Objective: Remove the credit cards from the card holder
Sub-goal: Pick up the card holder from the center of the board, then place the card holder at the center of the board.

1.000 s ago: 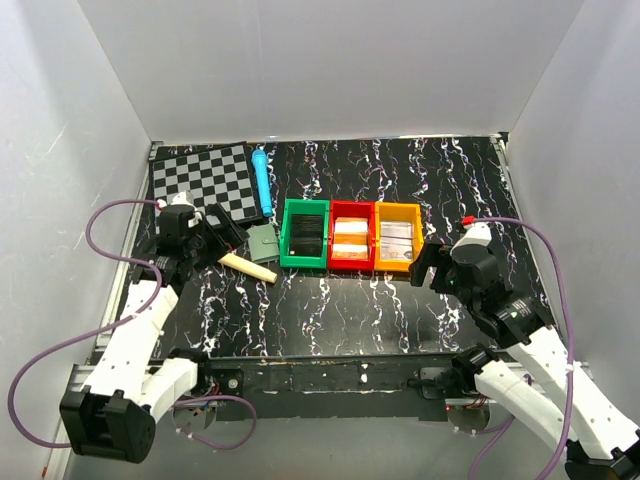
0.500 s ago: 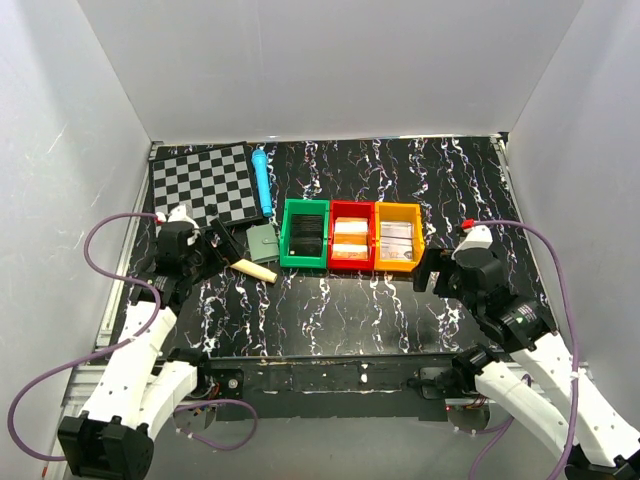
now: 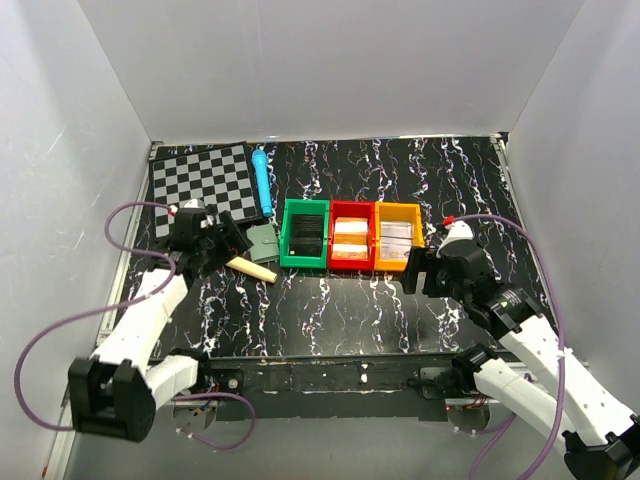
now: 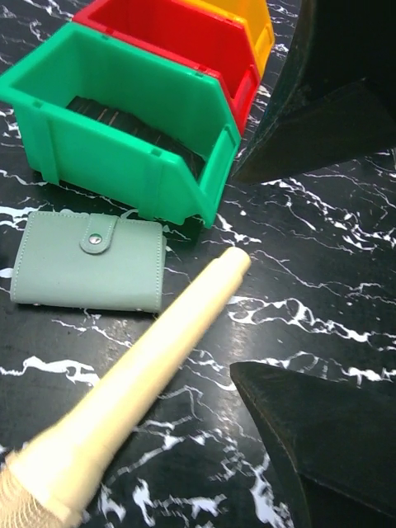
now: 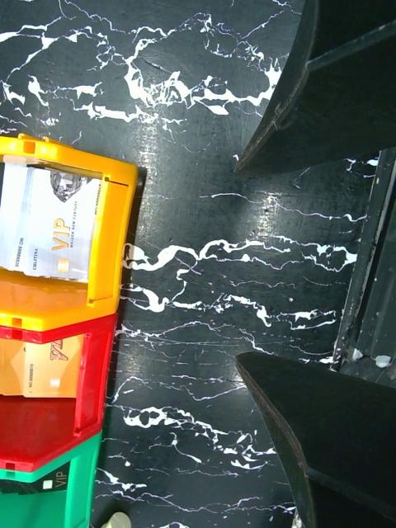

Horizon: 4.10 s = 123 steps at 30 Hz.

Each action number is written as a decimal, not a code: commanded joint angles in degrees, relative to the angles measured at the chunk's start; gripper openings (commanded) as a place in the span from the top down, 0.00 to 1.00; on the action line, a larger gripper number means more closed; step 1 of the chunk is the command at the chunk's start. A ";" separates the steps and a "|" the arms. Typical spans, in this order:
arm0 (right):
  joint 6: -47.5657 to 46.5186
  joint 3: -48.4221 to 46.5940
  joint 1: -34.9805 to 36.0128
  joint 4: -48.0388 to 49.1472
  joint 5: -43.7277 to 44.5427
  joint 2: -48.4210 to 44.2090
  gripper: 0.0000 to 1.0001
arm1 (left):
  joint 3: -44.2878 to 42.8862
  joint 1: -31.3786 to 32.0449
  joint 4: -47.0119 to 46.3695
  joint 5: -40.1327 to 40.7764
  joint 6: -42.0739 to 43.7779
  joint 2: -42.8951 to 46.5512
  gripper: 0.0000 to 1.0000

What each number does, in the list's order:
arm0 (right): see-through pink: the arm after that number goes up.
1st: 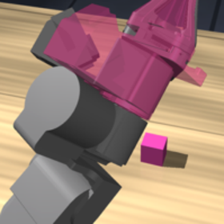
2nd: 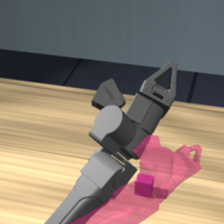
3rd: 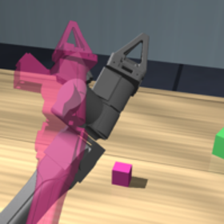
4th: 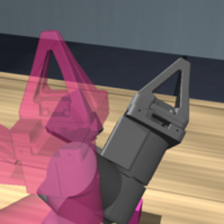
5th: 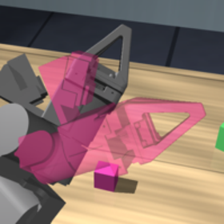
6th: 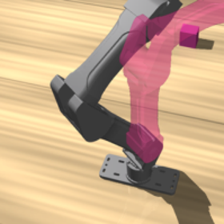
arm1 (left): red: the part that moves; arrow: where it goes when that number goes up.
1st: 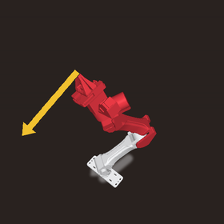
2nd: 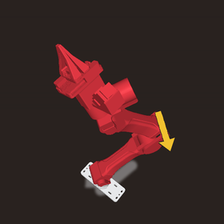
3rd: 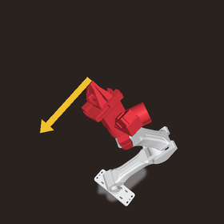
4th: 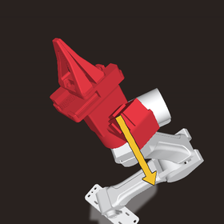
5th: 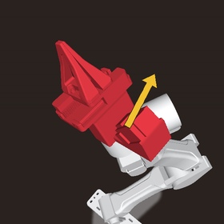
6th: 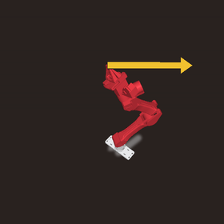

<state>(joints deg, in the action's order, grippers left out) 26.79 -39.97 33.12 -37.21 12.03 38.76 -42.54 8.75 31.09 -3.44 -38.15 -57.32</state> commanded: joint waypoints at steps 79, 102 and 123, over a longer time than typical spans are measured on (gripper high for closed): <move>-0.68 -1.52 0.27 3.37 -2.90 -1.94 0.07 | -19.95 0.56 -6.48 -4.90 1.68 -19.07 1.00; 4.76 6.12 1.15 8.72 -18.79 -4.40 0.15 | 15.37 39.93 -17.62 2.65 -20.63 12.41 1.00; 20.85 8.06 19.78 23.93 -7.73 20.81 0.14 | 16.00 43.63 -14.04 13.46 -25.48 1.34 0.37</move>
<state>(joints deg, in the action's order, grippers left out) 44.53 -28.60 49.82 -19.25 -0.64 53.91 -25.78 52.25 13.17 6.24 -63.55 -58.00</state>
